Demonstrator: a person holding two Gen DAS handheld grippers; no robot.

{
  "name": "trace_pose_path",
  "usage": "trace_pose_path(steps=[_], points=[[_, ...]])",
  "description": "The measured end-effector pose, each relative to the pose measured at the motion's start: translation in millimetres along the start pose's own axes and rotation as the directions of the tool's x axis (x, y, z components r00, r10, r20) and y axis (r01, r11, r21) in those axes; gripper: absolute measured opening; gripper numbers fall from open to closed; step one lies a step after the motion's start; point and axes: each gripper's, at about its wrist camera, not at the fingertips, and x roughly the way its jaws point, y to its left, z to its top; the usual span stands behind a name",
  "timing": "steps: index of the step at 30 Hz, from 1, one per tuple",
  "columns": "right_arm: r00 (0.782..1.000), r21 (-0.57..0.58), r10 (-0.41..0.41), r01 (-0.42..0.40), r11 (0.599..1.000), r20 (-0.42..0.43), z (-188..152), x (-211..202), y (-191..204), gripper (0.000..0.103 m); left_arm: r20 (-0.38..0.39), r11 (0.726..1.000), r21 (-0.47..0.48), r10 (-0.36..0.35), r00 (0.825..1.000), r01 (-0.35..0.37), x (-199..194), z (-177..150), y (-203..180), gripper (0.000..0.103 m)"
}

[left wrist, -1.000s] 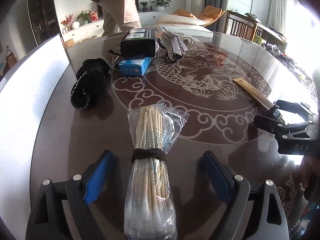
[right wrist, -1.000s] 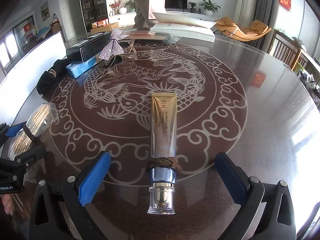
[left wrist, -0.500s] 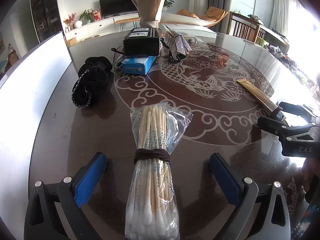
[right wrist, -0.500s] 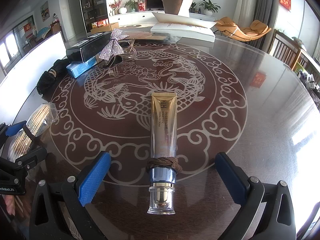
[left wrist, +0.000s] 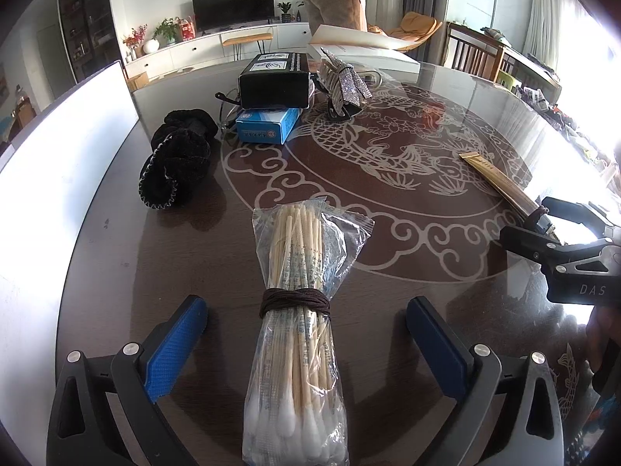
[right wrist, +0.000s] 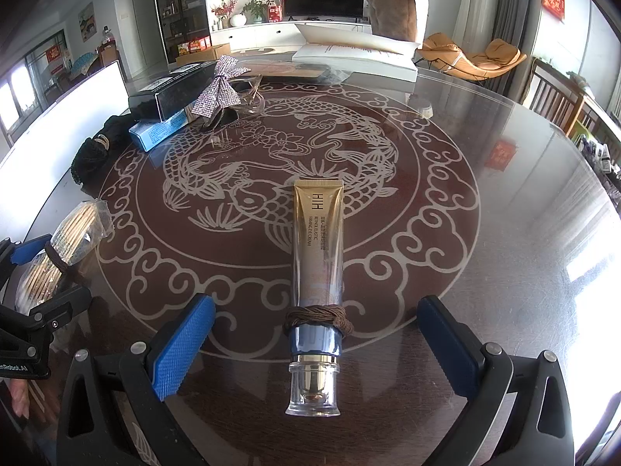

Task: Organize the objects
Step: 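Grasp the gold tube with the right tool while the left tool grasps the cotton swab bundle, then carry the tube and swab bundle into the enclosure and release both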

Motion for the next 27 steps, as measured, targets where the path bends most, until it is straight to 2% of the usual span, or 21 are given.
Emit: trace_pose_path(steps=[3,5,6,7,8,9,10,13,15,17,21,24,27], points=[[1.000,0.000,0.000,0.000,1.000,-0.001,0,0,0,0.103,-0.077,0.999,0.035,-0.022,0.997,0.025,2,7,2,0.103],[0.999,-0.009,0.007,-0.007,1.000,-0.046,5,2,0,0.103,-0.115,0.999,0.042,-0.022,0.993,0.027,4,12,4,0.103],[0.996,-0.019,0.019,-0.020,1.000,-0.088,10,5,-1,0.102,-0.099,0.999,0.043,-0.012,0.995,0.016,2,12,5,0.092],[0.994,-0.026,0.023,-0.026,0.999,-0.110,15,6,0,0.089,-0.078,0.999,0.038,-0.026,0.997,0.029,-1,13,7,0.070],[0.993,-0.037,0.029,-0.033,0.999,-0.116,20,5,1,0.075,-0.054,0.999,0.038,-0.018,0.998,0.020,-3,14,8,0.057],[0.992,-0.054,0.034,-0.041,0.998,-0.124,26,3,2,0.041,-0.038,0.999,0.036,-0.028,0.999,0.030,-6,15,10,0.027],[0.990,-0.064,0.024,-0.033,0.997,-0.140,30,3,4,0.026,-0.041,0.999,0.027,-0.034,0.999,0.035,-6,15,12,0.028],[0.982,-0.043,0.066,-0.075,0.996,-0.176,32,5,3,0.026,-0.022,0.998,-0.028,-0.057,0.998,0.056,-16,5,20,0.028],[0.971,0.064,0.165,-0.156,0.986,-0.173,27,-1,-7,0.026,0.004,0.993,-0.069,-0.094,0.996,0.094,-29,-6,27,0.028],[0.950,0.182,0.272,-0.243,0.953,-0.154,19,-8,-18,0.026,0.028,0.988,-0.094,-0.119,0.993,0.121,-43,-14,31,0.028],[0.891,0.339,0.444,-0.391,0.856,-0.094,7,-24,-20,0.026,0.095,0.977,-0.129,-0.160,0.983,0.171,-78,-21,37,0.028],[0.842,0.384,0.537,-0.482,0.788,-0.044,10,-38,-6,0.026,0.151,0.970,-0.149,-0.169,0.974,0.192,-110,-20,50,0.028],[0.783,0.393,0.622,-0.571,0.721,-0.003,22,-57,23,0.026,0.211,0.965,-0.182,-0.151,0.966,0.190,-144,-19,75,0.028]])
